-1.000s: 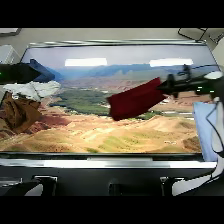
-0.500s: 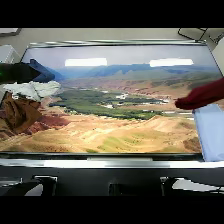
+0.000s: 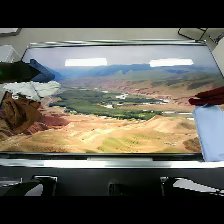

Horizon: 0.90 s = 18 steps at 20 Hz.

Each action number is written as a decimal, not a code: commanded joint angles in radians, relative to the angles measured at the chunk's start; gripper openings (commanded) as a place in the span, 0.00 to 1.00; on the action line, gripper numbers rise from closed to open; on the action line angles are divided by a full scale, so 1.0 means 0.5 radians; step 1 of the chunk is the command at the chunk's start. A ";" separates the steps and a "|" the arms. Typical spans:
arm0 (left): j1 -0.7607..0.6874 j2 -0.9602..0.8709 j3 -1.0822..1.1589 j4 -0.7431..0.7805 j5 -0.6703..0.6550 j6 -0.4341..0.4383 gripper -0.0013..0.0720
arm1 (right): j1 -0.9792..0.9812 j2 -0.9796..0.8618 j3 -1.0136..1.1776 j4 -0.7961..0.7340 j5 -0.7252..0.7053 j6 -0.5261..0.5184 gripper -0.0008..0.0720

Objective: Fold the clothes and pants, and hang the long-sleeved shirts on hangers.

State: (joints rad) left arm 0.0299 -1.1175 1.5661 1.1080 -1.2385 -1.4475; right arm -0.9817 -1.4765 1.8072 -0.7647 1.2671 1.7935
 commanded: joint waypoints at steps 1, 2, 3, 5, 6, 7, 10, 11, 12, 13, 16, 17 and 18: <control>-0.001 0.002 0.001 0.001 0.010 0.000 0.05 | -0.014 0.005 0.002 -0.088 -0.023 0.034 0.06; -0.001 0.002 0.002 0.001 0.018 0.000 0.05 | -0.014 0.005 0.002 -0.151 0.047 0.034 0.06; -0.001 0.002 0.002 0.001 0.021 0.000 0.05 | -0.018 0.007 0.002 -0.201 0.114 0.034 0.06; -0.001 0.002 0.002 0.001 0.021 0.001 0.05 | -0.070 0.022 0.002 -0.247 0.262 0.035 0.06; 0.000 0.002 0.002 0.001 0.022 0.001 0.05 | -0.121 0.043 0.002 -0.270 0.339 0.049 0.06; -0.001 0.002 0.002 0.001 0.024 0.001 0.05 | -0.178 0.069 0.002 -0.311 0.408 0.074 0.06; -0.001 0.002 0.002 -0.001 0.062 0.001 0.05 | -0.311 0.108 -0.009 -0.642 0.855 0.108 0.06; -0.001 0.001 0.002 -0.001 0.073 0.001 0.05 | -0.307 0.109 -0.053 -0.872 0.988 0.095 0.06; -0.001 0.001 0.002 -0.001 0.079 0.001 0.05 | -0.304 0.109 -0.122 -1.028 1.067 0.052 0.06; -0.001 0.001 0.002 -0.001 0.081 0.001 0.05 | -0.304 0.111 -0.215 -1.124 1.089 0.037 0.06; -0.001 0.001 0.001 -0.001 0.082 0.001 0.05 | -0.304 0.170 -0.647 -1.241 0.962 0.007 0.06; -0.001 0.001 0.002 0.000 0.081 0.000 0.05 | -0.304 0.201 -0.816 -1.279 0.882 -0.015 0.06; -0.001 0.001 0.002 0.000 0.081 0.001 0.05 | -0.304 0.228 -0.959 -1.340 0.806 -0.038 0.06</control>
State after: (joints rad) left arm 0.0299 -1.1179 1.5661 1.1076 -1.2015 -1.4475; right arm -1.1305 -1.3926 1.5085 -1.3205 1.7153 1.8046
